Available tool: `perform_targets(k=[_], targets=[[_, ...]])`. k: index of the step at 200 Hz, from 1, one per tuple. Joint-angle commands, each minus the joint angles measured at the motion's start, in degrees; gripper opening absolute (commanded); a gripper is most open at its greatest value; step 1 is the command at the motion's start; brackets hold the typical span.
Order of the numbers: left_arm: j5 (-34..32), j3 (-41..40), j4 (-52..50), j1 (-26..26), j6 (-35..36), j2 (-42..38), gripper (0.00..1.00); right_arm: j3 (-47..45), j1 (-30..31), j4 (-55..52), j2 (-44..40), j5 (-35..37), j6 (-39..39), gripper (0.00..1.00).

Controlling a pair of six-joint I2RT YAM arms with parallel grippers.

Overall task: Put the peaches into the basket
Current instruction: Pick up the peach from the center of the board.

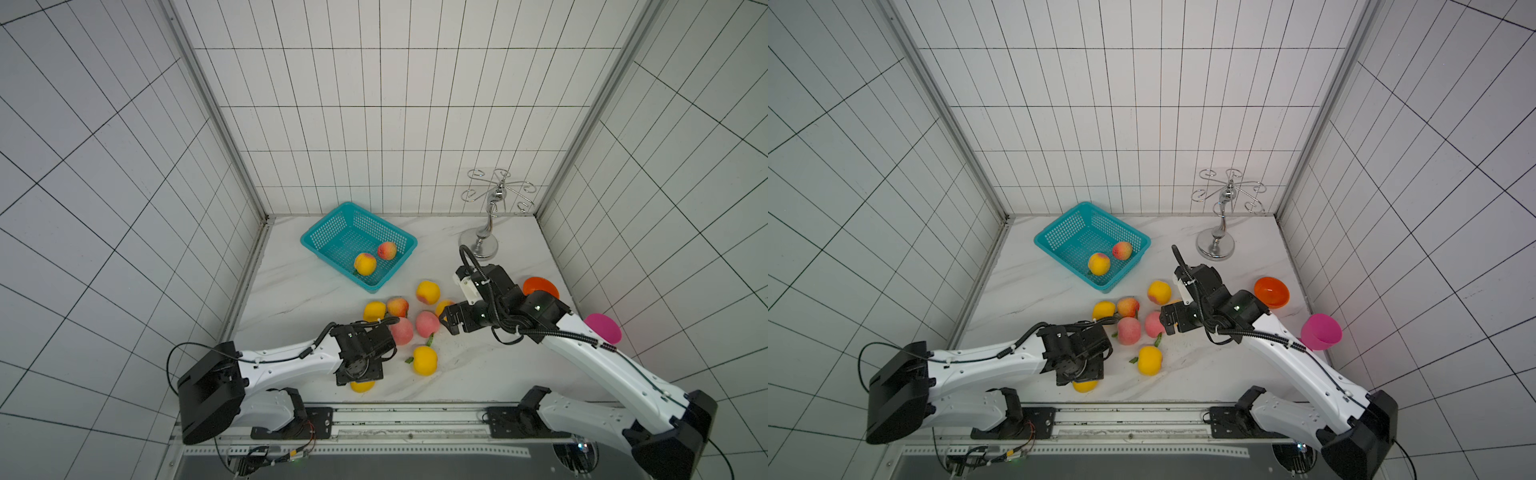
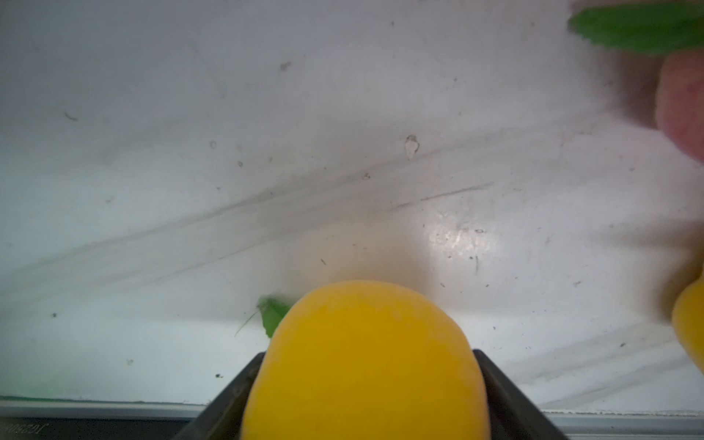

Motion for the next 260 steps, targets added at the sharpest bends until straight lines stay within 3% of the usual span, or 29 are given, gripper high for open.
perform_targets(k=[1, 62, 100, 180, 260], targets=[[-2.02, -0.48, 0.72, -0.26, -1.30, -0.04, 0.71, -1.02, -0.64, -1.38, -0.70, -0.14, 0.53, 0.99], [-2.46, -0.40, -0.79, -0.26, -1.17, -1.65, 0.58, -1.62, -0.82, -1.36, -1.07, -0.31, 1.76, 0.99], [-3.61, 2.77, -4.24, -0.26, -0.06, -2.56, 0.57, -0.32, -0.87, -1.38, -0.56, -0.29, 2.15, 0.99], [-7.92, 21.02, -12.60, 1.54, 7.05, 1.60, 0.57, 4.29, -2.48, -3.06, -0.44, 0.25, -0.69, 0.99], [-7.54, 36.80, -14.53, 11.25, 17.46, 7.36, 0.58, 6.54, -6.54, -5.90, -4.79, -2.30, -2.21, 0.99]])
